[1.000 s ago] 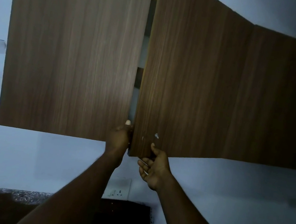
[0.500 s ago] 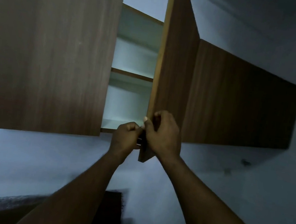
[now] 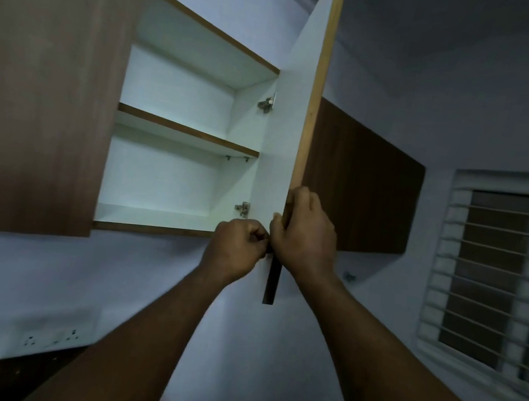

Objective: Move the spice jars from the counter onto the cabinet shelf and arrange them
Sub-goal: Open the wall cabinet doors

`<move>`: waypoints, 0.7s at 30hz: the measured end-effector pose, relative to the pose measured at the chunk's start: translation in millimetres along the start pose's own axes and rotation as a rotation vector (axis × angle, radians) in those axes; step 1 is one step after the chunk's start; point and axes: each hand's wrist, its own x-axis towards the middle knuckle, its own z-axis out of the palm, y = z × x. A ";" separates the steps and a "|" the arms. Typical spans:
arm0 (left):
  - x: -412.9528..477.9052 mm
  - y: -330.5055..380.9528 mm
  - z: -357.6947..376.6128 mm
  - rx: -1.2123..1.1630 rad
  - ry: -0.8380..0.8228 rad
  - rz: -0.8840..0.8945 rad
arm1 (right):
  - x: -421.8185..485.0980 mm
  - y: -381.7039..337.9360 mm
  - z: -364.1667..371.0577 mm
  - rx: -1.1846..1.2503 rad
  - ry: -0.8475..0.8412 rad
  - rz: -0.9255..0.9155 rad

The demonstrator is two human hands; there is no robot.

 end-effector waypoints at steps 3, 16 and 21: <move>9.5 9.2 33.4 0.046 0.031 0.081 | -0.9 29.6 -10.0 -0.098 0.004 0.006; 45.3 2.2 154.8 0.410 -0.325 0.220 | -11.3 156.5 -31.3 -0.739 -0.295 -0.214; 59.0 -12.2 178.4 0.522 -0.423 0.205 | -22.4 191.6 -22.1 -0.758 -0.418 -0.220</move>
